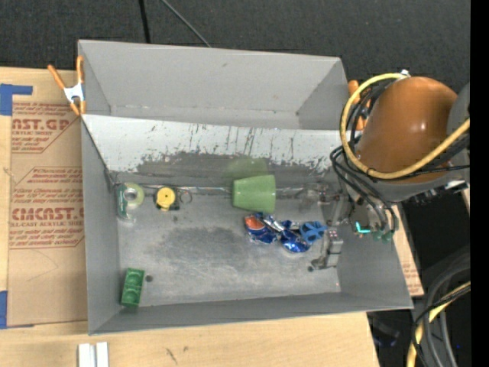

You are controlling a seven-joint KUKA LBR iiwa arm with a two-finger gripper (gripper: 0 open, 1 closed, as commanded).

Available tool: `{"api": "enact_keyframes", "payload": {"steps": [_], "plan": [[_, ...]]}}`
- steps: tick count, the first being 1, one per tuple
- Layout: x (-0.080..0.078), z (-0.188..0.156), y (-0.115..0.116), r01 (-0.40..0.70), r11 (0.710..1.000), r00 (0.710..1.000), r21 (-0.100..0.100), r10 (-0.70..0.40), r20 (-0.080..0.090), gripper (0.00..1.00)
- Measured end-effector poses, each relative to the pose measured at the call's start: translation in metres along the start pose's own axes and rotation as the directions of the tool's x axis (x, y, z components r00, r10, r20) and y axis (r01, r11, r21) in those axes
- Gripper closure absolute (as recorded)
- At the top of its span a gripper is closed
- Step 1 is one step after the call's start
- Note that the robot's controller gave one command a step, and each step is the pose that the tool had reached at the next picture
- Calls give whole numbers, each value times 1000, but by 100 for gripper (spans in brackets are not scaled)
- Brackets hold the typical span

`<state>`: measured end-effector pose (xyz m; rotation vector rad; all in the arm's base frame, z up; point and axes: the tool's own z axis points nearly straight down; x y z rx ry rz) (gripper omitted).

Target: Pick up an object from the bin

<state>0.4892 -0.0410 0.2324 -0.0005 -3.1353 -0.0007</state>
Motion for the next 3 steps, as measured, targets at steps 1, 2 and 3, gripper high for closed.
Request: {"api": "enact_keyframes", "payload": {"steps": [1,2,3], "plan": [[-71,162,-1,-88,996,996,-1,88,3,0],[-72,157,-2,-87,996,996,-1,87,7,100],[-72,7,7,-59,998,998,0,59,18,100]]}}
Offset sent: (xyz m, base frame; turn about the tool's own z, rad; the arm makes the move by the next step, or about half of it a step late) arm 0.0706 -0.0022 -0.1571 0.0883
